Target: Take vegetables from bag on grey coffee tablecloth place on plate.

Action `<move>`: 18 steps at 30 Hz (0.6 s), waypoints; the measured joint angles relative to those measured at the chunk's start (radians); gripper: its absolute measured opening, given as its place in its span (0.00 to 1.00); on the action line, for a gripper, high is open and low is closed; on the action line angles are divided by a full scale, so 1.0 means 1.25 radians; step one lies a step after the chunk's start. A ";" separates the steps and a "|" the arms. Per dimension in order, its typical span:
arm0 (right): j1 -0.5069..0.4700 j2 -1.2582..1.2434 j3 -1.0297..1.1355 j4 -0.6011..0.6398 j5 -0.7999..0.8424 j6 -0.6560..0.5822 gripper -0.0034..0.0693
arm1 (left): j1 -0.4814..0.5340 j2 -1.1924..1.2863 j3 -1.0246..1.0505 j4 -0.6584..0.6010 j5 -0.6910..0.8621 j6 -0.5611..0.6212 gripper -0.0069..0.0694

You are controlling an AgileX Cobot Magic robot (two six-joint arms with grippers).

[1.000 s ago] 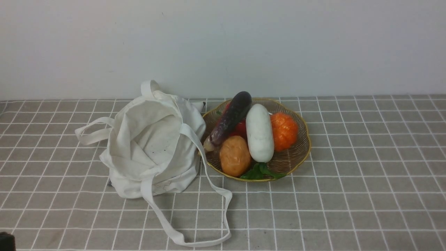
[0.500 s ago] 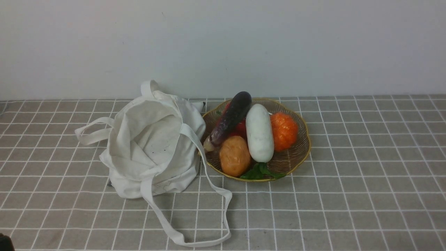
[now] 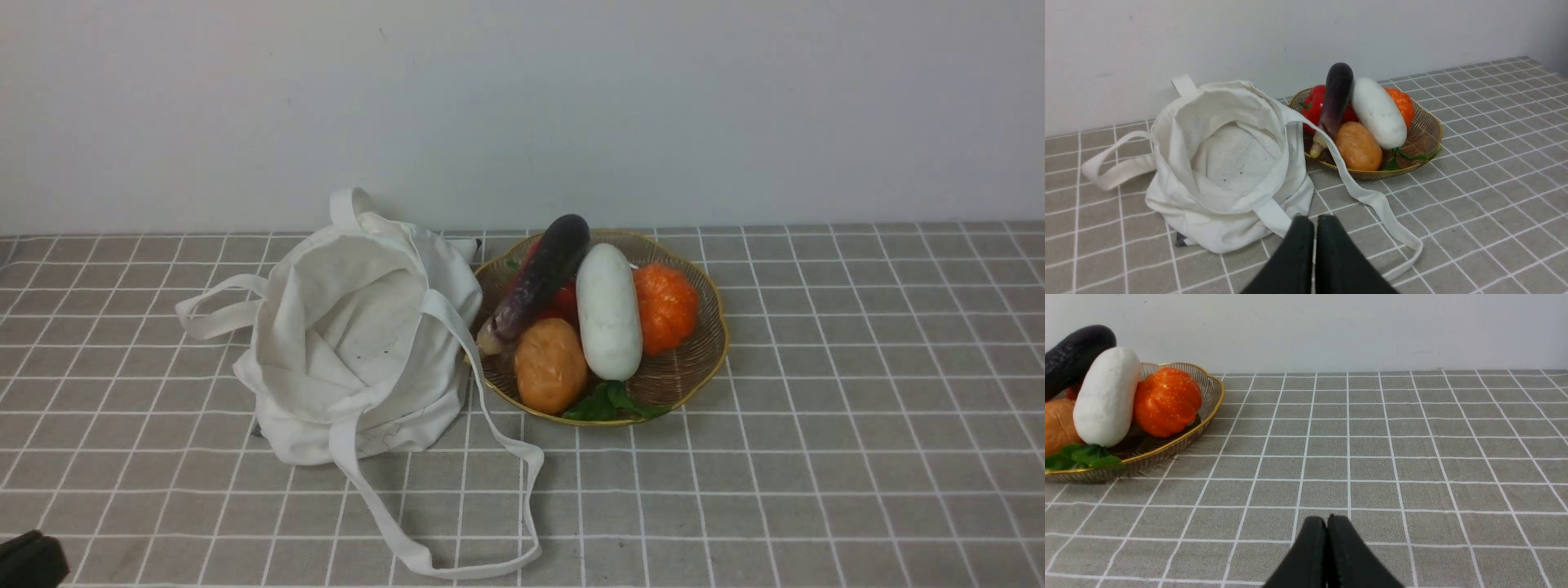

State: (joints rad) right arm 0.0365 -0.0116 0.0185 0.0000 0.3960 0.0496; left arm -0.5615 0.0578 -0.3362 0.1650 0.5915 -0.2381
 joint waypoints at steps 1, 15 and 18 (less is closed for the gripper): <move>0.000 0.000 0.000 0.000 0.000 0.000 0.03 | 0.015 0.000 0.035 -0.001 -0.035 0.017 0.08; 0.000 0.000 0.000 0.000 0.000 0.000 0.03 | 0.327 -0.045 0.263 -0.078 -0.208 0.177 0.08; 0.000 0.000 0.000 0.000 0.000 0.000 0.03 | 0.357 -0.054 0.284 -0.078 -0.208 0.177 0.08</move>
State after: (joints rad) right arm 0.0365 -0.0116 0.0185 0.0000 0.3960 0.0496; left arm -0.1154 -0.0103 0.0185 0.0678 0.3316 -0.0166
